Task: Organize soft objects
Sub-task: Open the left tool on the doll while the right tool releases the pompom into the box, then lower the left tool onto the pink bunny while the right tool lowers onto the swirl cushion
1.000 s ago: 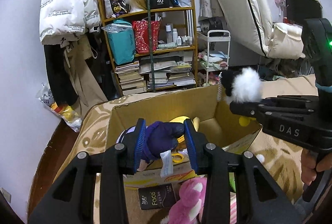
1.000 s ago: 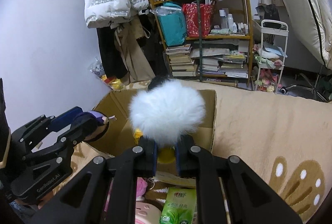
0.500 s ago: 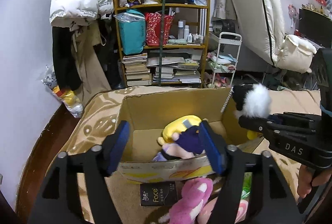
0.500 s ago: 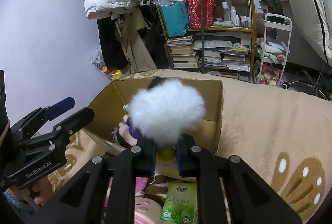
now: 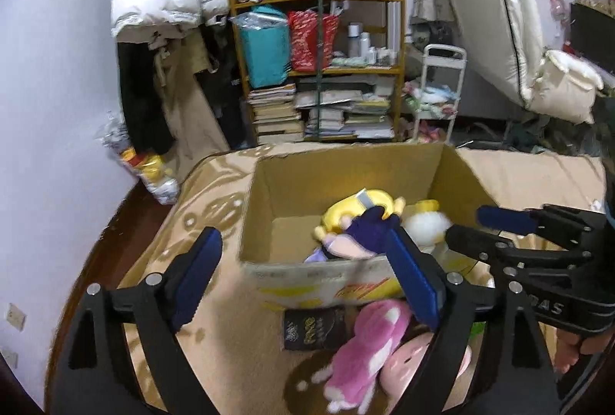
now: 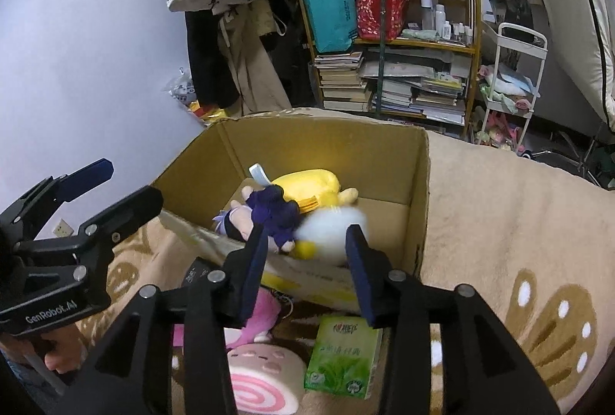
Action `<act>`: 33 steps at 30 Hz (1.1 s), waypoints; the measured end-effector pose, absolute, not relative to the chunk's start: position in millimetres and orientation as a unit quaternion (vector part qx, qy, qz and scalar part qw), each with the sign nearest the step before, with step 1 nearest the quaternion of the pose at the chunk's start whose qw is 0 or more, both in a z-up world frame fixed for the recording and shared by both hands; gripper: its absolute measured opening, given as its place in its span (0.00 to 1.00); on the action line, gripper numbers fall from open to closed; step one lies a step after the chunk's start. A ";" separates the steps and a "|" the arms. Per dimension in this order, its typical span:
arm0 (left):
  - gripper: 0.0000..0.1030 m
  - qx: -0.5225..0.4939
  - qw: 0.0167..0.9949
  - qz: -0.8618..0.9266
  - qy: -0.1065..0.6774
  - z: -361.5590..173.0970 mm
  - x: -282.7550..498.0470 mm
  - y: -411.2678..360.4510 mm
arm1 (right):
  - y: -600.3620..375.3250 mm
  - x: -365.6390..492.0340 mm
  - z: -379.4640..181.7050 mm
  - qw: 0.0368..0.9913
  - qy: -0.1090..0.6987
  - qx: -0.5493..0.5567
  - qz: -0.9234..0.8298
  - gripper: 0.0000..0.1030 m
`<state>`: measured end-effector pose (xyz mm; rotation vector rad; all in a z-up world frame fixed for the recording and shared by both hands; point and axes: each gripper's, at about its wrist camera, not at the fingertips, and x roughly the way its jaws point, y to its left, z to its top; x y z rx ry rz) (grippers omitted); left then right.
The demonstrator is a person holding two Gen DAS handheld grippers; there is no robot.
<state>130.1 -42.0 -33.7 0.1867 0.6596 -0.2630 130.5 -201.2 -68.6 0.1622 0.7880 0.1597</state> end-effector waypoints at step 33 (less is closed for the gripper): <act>0.92 0.080 0.902 -0.114 0.409 -48.1 88.4 -9.4 | -179.5 84.9 -79.6 0.890 0.449 0.057 0.061 0.86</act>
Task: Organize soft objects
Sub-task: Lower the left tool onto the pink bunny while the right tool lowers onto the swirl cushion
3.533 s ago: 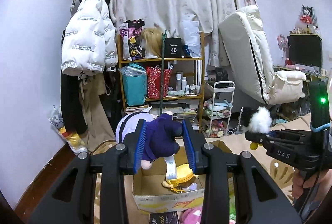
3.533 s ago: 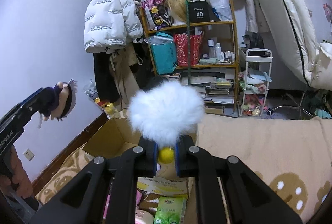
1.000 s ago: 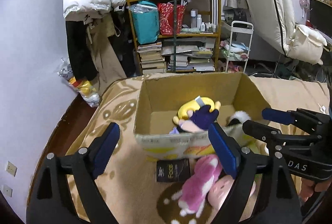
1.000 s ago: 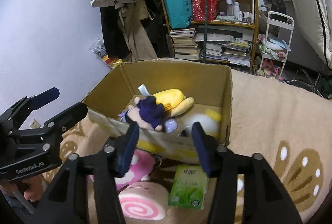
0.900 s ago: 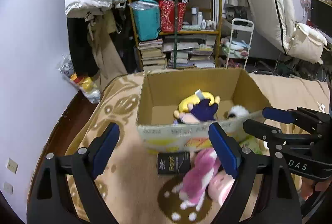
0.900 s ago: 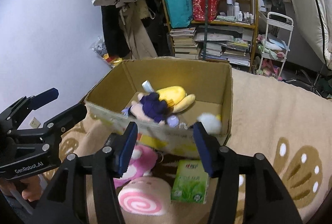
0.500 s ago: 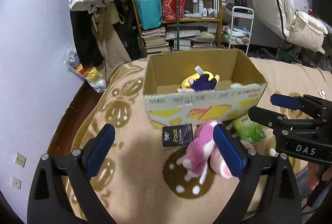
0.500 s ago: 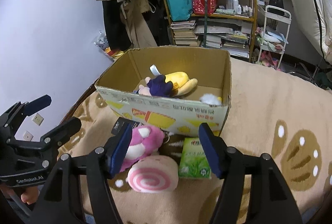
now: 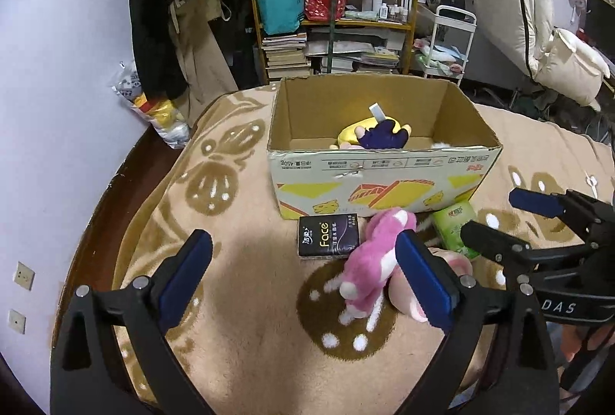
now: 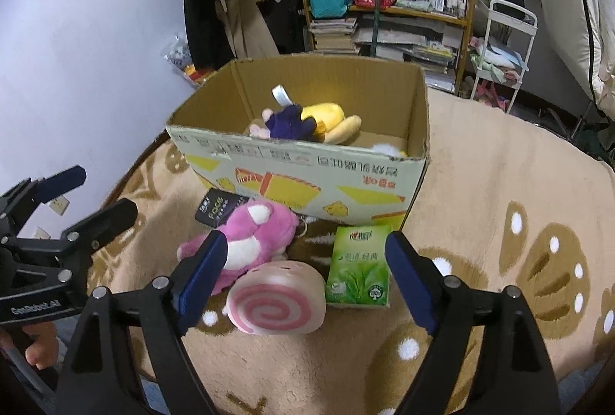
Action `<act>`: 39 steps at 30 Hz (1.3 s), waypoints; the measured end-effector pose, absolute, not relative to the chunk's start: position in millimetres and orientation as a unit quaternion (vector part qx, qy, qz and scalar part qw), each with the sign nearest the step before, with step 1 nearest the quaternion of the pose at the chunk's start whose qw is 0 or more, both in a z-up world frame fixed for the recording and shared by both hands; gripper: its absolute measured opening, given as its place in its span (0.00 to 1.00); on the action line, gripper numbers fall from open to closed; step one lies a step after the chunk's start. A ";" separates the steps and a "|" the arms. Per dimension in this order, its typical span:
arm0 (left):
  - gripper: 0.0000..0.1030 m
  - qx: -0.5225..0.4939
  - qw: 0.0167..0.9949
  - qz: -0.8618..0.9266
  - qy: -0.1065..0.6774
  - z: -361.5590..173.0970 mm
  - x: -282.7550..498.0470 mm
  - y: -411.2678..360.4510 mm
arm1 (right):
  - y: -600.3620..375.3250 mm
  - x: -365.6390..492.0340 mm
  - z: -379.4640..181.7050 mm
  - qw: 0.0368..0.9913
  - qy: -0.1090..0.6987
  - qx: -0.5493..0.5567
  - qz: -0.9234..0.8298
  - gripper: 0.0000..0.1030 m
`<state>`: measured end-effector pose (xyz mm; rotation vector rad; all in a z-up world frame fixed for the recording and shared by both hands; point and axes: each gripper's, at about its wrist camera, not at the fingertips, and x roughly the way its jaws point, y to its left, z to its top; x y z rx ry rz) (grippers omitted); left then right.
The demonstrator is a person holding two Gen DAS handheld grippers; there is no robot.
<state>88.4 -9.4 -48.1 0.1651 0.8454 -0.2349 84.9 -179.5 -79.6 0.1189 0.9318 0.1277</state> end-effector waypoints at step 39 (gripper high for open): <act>0.92 0.057 0.840 -0.154 0.516 -110.7 124.7 -32.2 | -147.5 94.4 -129.8 0.827 0.555 0.007 0.089 0.86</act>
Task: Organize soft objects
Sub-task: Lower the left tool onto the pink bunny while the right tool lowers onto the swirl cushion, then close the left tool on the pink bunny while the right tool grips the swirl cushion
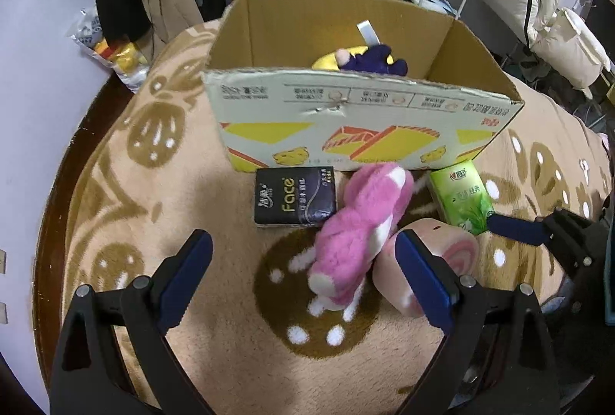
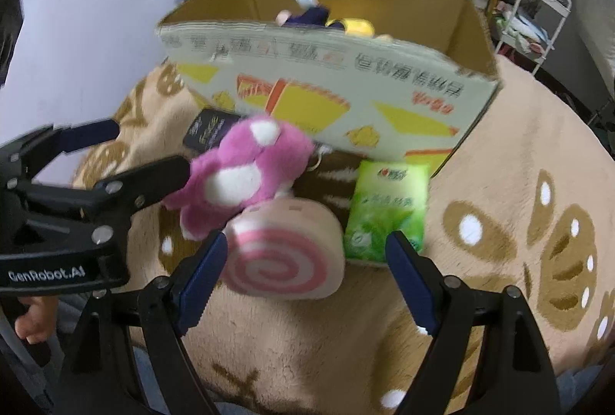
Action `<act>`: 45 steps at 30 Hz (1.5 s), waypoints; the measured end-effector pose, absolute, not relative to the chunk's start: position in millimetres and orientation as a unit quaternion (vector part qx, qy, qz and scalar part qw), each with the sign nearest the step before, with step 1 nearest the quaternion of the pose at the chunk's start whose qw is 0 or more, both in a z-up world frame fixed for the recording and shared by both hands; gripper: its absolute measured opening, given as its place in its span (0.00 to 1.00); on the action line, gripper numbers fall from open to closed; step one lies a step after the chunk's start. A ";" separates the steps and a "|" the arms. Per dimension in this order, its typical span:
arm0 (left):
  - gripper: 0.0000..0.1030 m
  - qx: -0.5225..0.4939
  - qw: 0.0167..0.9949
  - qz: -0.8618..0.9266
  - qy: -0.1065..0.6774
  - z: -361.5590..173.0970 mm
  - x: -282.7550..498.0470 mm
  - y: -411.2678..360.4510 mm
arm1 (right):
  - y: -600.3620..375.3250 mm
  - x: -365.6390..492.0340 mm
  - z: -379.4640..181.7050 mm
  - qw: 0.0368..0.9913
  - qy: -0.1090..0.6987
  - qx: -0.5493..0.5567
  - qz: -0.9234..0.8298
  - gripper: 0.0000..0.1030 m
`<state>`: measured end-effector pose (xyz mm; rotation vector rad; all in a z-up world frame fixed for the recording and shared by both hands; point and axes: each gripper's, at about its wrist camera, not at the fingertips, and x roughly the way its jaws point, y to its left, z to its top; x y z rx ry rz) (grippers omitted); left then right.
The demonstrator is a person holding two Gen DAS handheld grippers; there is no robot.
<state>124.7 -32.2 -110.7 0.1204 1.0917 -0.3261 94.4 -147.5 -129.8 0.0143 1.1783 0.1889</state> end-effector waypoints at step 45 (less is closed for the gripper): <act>0.40 0.050 0.855 -0.174 0.486 -102.1 111.8 -35.3 | -156.9 86.8 -121.7 0.825 0.557 -0.001 0.095 0.36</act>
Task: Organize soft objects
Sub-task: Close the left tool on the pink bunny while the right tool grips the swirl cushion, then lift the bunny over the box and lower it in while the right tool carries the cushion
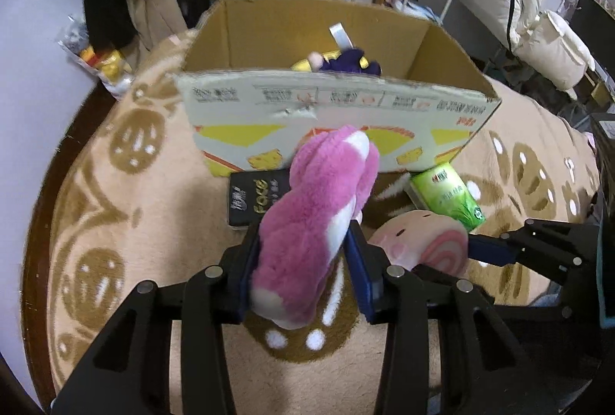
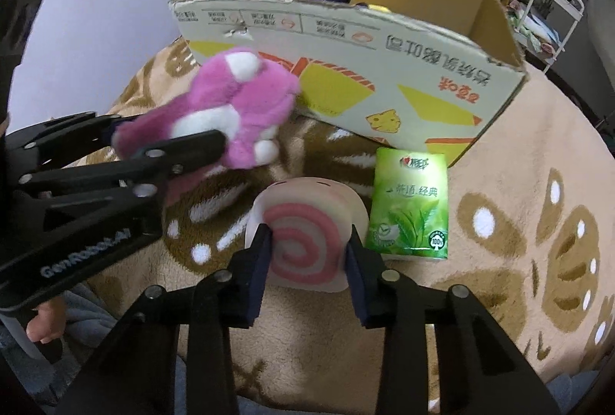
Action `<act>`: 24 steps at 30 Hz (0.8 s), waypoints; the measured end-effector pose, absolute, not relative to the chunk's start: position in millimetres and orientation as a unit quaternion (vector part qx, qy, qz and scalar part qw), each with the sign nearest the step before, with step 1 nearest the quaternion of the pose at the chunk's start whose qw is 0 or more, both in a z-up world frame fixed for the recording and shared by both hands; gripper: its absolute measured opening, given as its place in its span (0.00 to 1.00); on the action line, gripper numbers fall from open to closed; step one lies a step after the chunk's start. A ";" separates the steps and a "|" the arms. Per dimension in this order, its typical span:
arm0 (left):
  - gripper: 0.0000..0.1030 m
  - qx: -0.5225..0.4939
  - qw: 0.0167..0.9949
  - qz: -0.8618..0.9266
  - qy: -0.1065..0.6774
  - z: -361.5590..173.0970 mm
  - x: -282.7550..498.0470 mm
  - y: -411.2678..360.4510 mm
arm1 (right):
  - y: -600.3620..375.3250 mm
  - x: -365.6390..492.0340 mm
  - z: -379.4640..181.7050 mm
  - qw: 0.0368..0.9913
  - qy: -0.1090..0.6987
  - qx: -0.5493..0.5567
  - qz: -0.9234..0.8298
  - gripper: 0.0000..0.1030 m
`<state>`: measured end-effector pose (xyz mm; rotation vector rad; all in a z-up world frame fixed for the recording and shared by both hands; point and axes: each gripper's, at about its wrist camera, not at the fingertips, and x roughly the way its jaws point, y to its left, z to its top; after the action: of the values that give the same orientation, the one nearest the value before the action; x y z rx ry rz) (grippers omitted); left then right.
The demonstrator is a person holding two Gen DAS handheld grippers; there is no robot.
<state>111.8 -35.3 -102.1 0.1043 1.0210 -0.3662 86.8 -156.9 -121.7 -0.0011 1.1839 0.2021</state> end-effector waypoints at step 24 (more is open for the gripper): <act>0.40 0.071 0.942 -0.128 0.301 -16.4 60.6 -18.1 | -172.5 60.1 -33.2 0.935 0.354 -0.038 0.001 0.34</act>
<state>60.6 -18.1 -16.4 0.1441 0.6133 -0.2612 60.1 -172.5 -33.2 -0.0777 0.7234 0.0017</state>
